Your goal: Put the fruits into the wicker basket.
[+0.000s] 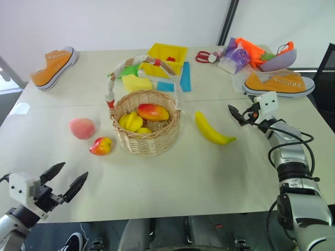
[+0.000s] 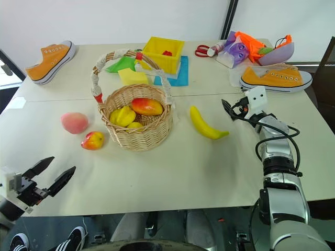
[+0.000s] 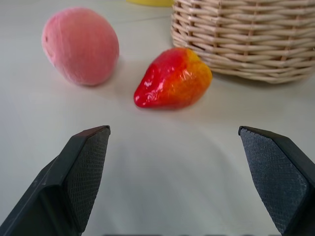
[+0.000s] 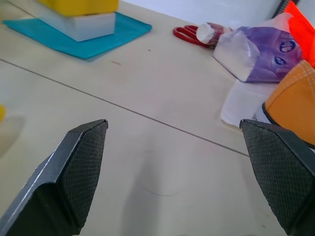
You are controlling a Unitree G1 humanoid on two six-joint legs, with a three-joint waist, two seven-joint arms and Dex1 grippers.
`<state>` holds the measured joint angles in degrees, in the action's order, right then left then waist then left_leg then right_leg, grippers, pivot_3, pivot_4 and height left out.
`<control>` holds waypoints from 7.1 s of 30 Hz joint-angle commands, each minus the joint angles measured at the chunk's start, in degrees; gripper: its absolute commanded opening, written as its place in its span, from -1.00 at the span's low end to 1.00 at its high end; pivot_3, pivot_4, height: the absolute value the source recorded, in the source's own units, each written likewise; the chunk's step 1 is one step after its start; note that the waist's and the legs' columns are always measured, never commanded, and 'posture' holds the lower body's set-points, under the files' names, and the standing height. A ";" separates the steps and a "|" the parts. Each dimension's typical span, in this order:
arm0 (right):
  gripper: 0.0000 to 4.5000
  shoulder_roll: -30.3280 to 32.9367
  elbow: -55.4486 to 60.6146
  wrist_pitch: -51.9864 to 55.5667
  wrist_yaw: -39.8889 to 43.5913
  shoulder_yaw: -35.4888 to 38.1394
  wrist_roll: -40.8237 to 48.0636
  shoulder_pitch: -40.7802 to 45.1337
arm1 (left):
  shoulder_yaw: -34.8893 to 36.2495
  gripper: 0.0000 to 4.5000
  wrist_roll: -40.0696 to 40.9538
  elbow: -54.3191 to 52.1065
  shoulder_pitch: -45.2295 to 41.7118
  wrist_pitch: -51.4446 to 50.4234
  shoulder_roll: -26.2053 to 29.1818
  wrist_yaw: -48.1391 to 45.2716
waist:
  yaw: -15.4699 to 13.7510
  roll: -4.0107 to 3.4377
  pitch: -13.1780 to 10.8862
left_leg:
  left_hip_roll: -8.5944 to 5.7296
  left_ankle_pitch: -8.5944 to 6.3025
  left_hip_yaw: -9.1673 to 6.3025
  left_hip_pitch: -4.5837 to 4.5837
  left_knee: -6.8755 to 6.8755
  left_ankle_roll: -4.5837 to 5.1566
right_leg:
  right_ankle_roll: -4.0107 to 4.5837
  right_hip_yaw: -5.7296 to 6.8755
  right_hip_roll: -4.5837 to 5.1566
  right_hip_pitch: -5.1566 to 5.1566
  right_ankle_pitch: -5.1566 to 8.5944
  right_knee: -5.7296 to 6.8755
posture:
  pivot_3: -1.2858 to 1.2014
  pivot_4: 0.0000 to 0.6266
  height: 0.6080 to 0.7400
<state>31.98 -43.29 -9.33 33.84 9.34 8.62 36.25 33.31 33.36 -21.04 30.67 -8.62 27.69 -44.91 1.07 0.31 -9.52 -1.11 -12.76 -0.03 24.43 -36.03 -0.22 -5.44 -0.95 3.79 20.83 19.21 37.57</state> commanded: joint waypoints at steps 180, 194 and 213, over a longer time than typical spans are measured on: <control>1.00 13.02 67.78 29.28 29.76 -12.47 16.80 -15.15 | -12.02 0.10 -7.31 11.63 -20.81 2.42 6.26 0.56 | -0.07 0.07 0.05 | -0.01 -0.04 0.03 0.10 0.37 0.07 | -0.12 0.05 0.10 0.19 -0.09 -0.37 | 0.03 -0.52 1.00; 1.00 9.99 62.99 31.37 26.24 -7.73 21.33 -11.40 | -13.23 0.10 17.33 -11.31 -32.13 -15.81 6.86 10.96 | -0.42 0.05 0.04 | -0.07 -0.09 0.01 0.06 -0.07 0.16 | -0.09 0.09 0.13 -0.17 -0.09 -0.38 | 0.03 -0.52 1.00; 1.00 10.11 63.61 31.48 24.14 -7.63 20.80 -12.45 | -21.56 0.99 5.28 -9.53 -42.57 -17.72 0.30 20.31 | -0.38 0.11 0.04 | -0.02 -0.07 -0.01 0.03 -0.16 0.18 | -0.30 0.09 -0.06 -0.14 -0.17 -0.15 | 0.03 -0.52 1.00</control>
<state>41.81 18.82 22.59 58.24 0.02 28.86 23.18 9.13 35.72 -27.06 -12.60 -26.05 27.01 -22.85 0.69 0.42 -9.47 -1.12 -12.83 -0.05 24.45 -36.19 -0.04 -5.74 -0.86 3.74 20.70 19.03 37.42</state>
